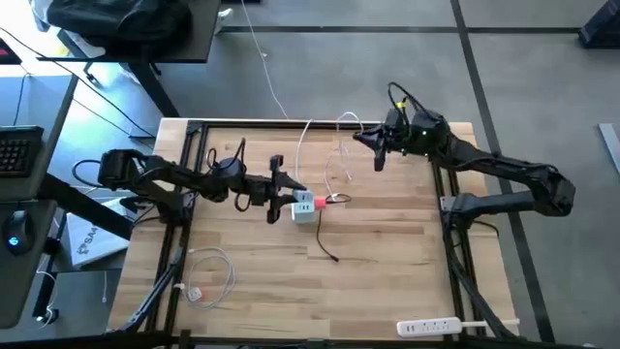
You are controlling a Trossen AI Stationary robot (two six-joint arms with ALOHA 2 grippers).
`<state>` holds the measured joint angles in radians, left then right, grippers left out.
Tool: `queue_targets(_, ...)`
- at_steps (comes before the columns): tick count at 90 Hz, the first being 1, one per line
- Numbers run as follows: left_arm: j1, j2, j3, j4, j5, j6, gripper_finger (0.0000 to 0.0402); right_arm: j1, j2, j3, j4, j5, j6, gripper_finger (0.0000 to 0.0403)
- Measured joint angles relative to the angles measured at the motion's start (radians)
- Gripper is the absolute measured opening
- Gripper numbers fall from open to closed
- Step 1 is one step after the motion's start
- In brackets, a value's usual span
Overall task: Insert USB
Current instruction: Insert the light pink charger cable into the white charger adapter
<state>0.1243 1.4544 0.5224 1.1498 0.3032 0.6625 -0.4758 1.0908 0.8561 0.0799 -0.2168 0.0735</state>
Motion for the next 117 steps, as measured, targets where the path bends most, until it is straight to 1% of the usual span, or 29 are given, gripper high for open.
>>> queue_targets(9,-0.005,0.0,0.0,-0.001,-0.051,-0.025,0.0098,0.008,0.0,0.028,-0.029,0.033,0.057,0.0)
queue_targets(16,-0.007,0.0,0.004,0.001,-0.088,-0.056,0.0095,0.015,0.001,0.033,-0.025,0.022,0.123,0.0)
queue_targets(27,-0.007,0.0,0.023,-0.004,-0.165,-0.105,0.0095,0.02,0.001,0.033,0.012,-0.137,0.136,0.0)
queue_targets(35,-0.007,0.0,0.028,-0.01,-0.186,-0.132,0.0095,0.021,0.001,0.033,0.054,-0.251,0.137,0.0)
queue_targets(46,-0.007,0.0,0.03,-0.007,-0.205,-0.162,0.0095,0.02,0.001,0.033,0.147,-0.424,0.092,0.0)
queue_targets(57,-0.01,0.0,0.03,-0.001,-0.253,-0.164,0.0095,0.019,0.001,0.033,0.246,-0.541,0.075,0.0)
queue_targets(65,-0.023,0.0,0.031,-0.001,-0.302,-0.164,0.0095,0.017,0.001,0.033,0.315,-0.567,0.075,0.0)
queue_targets(76,-0.039,0.0,0.031,-0.001,-0.376,-0.163,0.0095,0.014,0.001,0.033,0.383,-0.57,0.075,0.0)
queue_targets(84,-0.042,0.0,0.035,-0.004,-0.43,-0.162,0.0095,0.009,0.001,0.033,0.397,-0.569,0.082,0.0)
queue_targets(90,-0.041,0.0,0.042,-0.003,-0.486,-0.154,0.0095,0.009,0.001,0.033,0.391,-0.531,0.088,0.0)
queue_targets(97,-0.041,0.0,0.043,-0.001,-0.553,-0.097,0.0095,0.023,0.008,0.033,0.374,-0.437,0.11,0.0)
queue_targets(104,-0.049,0.0,0.043,-0.001,-0.596,-0.023,0.0095,0.051,0.028,0.033,0.339,-0.292,0.13,0.0)
queue_targets(110,-0.062,0.0,0.043,0.0,-0.627,0.015,0.0094,0.093,0.06,0.033,0.32,-0.168,0.137,0.0)
queue_targets(117,-0.075,0.0,0.043,0.011,-0.681,0.059,0.0093,0.154,0.11,0.033,0.338,-0.055,0.153,0.0)
